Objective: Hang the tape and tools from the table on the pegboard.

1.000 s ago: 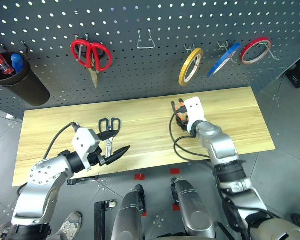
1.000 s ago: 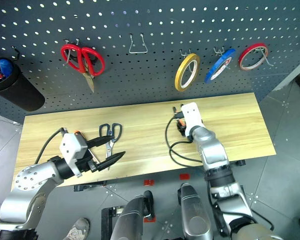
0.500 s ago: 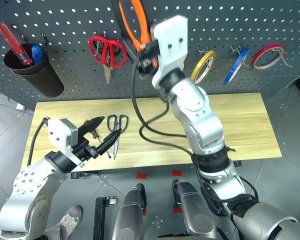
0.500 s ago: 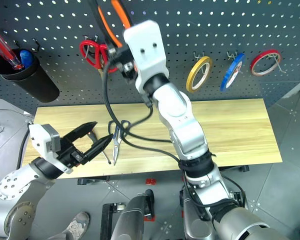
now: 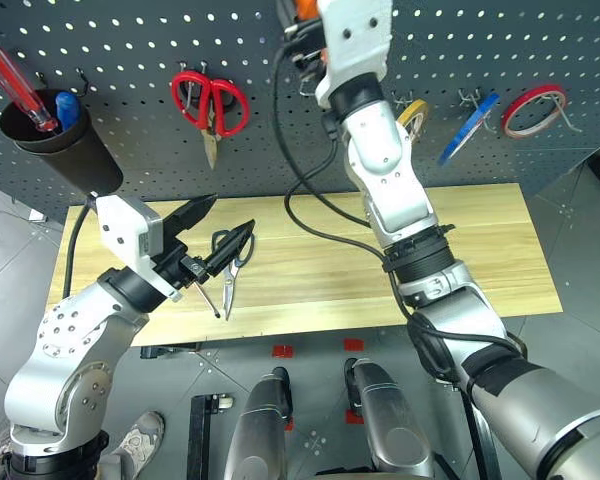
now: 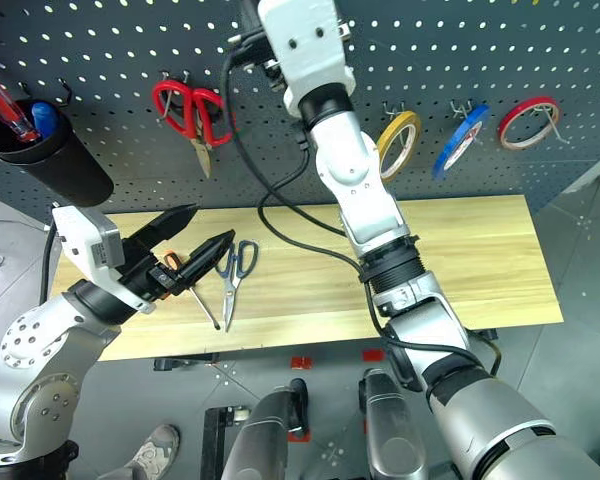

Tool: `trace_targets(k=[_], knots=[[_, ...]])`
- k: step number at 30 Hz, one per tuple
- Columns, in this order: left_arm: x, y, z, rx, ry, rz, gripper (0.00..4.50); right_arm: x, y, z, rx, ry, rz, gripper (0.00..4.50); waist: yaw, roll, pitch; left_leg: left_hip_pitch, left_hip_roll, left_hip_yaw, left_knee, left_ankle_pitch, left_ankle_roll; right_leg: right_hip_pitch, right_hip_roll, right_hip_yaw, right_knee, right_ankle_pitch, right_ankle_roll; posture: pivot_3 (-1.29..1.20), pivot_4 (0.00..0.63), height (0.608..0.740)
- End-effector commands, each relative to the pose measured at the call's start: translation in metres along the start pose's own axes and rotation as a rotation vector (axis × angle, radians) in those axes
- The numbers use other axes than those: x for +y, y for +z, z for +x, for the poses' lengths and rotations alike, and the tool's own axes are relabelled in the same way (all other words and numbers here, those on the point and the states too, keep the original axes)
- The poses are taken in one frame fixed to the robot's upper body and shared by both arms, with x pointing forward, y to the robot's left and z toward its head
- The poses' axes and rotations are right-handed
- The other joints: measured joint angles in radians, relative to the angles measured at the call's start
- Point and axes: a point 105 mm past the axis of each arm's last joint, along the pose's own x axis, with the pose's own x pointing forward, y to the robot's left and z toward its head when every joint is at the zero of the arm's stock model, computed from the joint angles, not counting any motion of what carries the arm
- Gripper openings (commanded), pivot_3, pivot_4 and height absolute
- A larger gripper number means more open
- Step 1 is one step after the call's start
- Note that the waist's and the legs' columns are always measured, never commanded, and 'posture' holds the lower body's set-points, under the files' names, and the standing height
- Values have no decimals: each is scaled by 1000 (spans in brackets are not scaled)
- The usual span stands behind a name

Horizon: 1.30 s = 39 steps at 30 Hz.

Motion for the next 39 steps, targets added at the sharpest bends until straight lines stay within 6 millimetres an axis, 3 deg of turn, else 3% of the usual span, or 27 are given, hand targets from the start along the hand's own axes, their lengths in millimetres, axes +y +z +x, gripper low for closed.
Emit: trace_targets(k=[1,7,12,22,30,32,33,37,39], knots=[[-8,7,3,-32,-25,11,3593,5,17,6,-86,-3,11,2810,-3,0,0,0,0,0,0,0,0,0,0,0,0,0,0,-197,397,740],[-7,5,7,-37,-29,11,3593,13,-7,-1,-11,11,33,2810,-1,0,0,0,6,1,0,1,-2,0,6,0,0,2,-3,-193,401,740],[-6,5,8,-41,-27,11,3593,12,10,9,-61,-3,58,2810,1,0,0,0,7,0,0,2,-3,-1,6,0,0,3,-5,-198,402,740],[-4,-2,12,-44,2,19,3593,26,-32,-15,61,30,40,2810,1,0,0,0,7,1,0,2,-4,-1,6,0,0,3,-5,-192,398,740],[7,-9,11,-15,71,51,3593,22,-59,-26,226,10,181,2810,2,0,0,0,7,0,0,2,-4,0,7,0,1,3,-5,-198,396,740],[15,-16,9,15,130,72,3593,20,-65,-37,272,19,239,2810,3,0,0,1,7,0,0,2,-3,0,7,0,1,3,-6,-198,396,740],[17,-18,8,24,147,79,3593,19,-67,-40,285,23,256,3370,4,0,0,1,8,0,0,2,-3,0,7,0,1,3,-6,-198,396,740],[18,-38,3,102,190,83,3593,23,-72,-61,370,126,276,4451,8,0,0,1,8,0,0,0,0,0,7,0,0,3,-6,-216,392,740],[21,-49,0,137,229,24,3593,24,-72,-72,411,181,268,4451,10,0,0,0,8,0,-1,0,0,0,6,0,0,3,-6,-216,392,740]])
